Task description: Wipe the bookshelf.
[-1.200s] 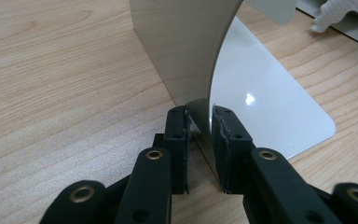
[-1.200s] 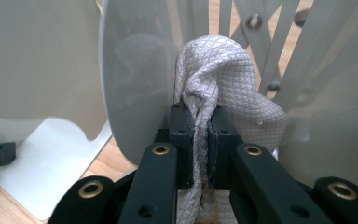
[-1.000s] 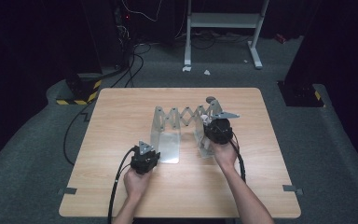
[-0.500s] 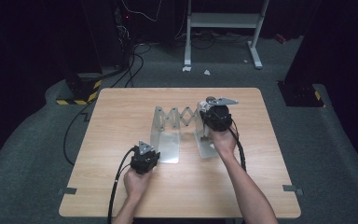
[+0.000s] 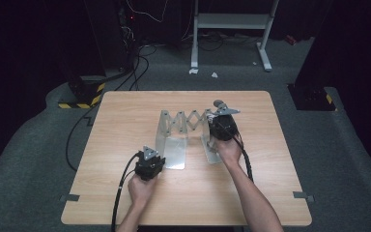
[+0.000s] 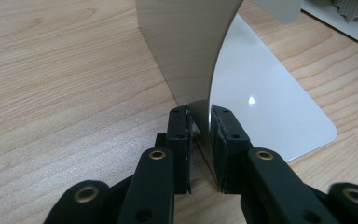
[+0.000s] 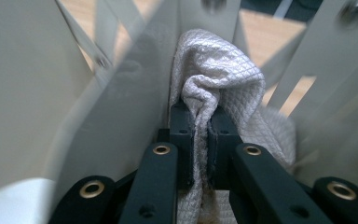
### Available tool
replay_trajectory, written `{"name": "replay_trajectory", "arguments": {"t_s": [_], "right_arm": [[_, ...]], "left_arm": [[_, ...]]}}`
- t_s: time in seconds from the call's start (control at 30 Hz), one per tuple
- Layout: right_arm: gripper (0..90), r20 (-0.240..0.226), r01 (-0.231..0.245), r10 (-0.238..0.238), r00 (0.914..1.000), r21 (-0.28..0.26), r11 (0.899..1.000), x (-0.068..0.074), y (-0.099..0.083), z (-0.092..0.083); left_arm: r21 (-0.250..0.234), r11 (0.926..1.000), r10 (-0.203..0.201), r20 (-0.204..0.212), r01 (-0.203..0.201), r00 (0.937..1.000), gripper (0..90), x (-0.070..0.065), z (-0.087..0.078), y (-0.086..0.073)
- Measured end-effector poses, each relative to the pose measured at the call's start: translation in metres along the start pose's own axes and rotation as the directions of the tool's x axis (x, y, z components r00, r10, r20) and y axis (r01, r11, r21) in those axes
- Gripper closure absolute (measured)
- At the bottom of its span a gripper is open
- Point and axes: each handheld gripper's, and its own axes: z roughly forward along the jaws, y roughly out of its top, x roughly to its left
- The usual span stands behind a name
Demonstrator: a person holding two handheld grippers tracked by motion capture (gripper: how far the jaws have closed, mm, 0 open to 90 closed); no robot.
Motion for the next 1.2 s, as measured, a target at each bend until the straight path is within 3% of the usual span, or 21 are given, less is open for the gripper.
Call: {"name": "replay_trajectory", "arguments": {"t_s": [0.4, 0.67, 0.97, 1.2], "right_arm": [[83.5, 0.022, 0.012, -0.015, 0.9996, 0.097, 0.995, -0.002, -0.027, 0.030], [83.4, 0.016, -0.021, 0.019, 0.9997, 0.134, 0.991, -0.009, -0.044, 0.041], [83.4, 0.017, -0.031, 0.029, 0.9994, 0.129, 0.991, -0.011, -0.042, 0.039], [83.6, 0.058, -0.017, 0.015, 0.9982, 0.048, 0.999, -0.010, -0.020, 0.012]], "left_arm": [[-0.001, 1.0000, -0.004, 0.001, 0.004, 1.0000, 78.2, 0.000, 0.000, 0.000], [-0.002, 0.9999, -0.011, 0.006, 0.011, 0.9999, 78.5, 0.001, 0.000, 0.000], [-0.003, 0.9999, -0.012, 0.003, 0.012, 0.9999, 79.1, 0.001, 0.000, 0.000], [-0.002, 0.9999, -0.010, 0.003, 0.010, 0.9999, 79.9, 0.001, 0.000, 0.000]]}}
